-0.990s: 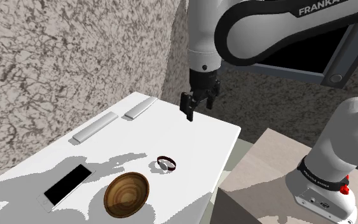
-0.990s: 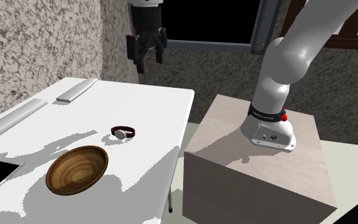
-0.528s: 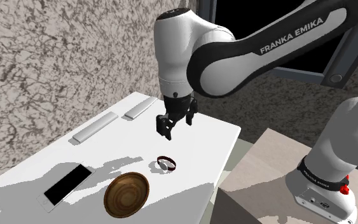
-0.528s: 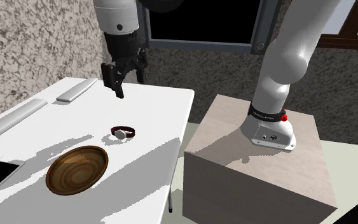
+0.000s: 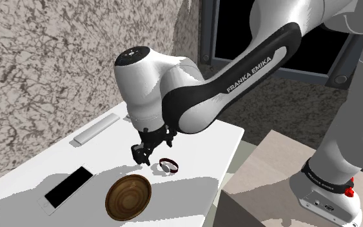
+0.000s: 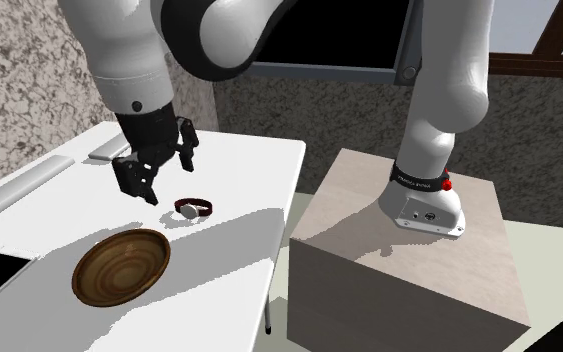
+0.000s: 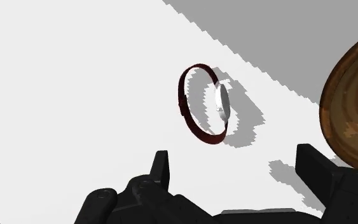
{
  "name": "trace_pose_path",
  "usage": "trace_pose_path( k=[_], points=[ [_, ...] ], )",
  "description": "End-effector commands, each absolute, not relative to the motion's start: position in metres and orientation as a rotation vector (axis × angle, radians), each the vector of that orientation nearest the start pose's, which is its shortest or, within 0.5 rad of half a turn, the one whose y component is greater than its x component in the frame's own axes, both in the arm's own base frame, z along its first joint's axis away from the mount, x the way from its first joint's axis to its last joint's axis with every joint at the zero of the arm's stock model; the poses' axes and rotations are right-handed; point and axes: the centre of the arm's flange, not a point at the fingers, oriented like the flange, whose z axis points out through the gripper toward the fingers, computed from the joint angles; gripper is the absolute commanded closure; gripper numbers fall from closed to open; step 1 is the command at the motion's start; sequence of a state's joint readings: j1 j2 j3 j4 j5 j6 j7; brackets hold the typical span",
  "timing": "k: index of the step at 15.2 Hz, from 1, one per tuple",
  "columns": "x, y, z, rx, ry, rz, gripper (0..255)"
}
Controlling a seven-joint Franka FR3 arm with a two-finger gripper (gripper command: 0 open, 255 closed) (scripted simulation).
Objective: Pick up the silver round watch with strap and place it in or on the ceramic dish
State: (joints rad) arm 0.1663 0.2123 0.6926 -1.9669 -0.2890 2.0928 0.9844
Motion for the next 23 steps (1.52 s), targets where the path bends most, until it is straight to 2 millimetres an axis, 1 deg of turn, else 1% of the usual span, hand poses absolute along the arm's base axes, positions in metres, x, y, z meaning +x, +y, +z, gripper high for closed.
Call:
trace_pose_path(
  k=[1, 6, 7, 15, 16, 23],
  points=[
    [0.405, 0.431, 0.376, -3.234, -0.028, -0.124, 0],
    [0.407, 0.429, 0.35, -3.234, -0.028, -0.124, 0],
    [0.408, 0.428, 0.342, -3.234, -0.028, -0.124, 0],
    [0.408, 0.428, 0.342, -3.234, -0.028, -0.124, 0],
    [0.408, 0.428, 0.342, -3.234, -0.028, -0.124, 255],
    [0.408, 0.428, 0.342, -3.234, -0.028, -0.124, 255]
  ],
)
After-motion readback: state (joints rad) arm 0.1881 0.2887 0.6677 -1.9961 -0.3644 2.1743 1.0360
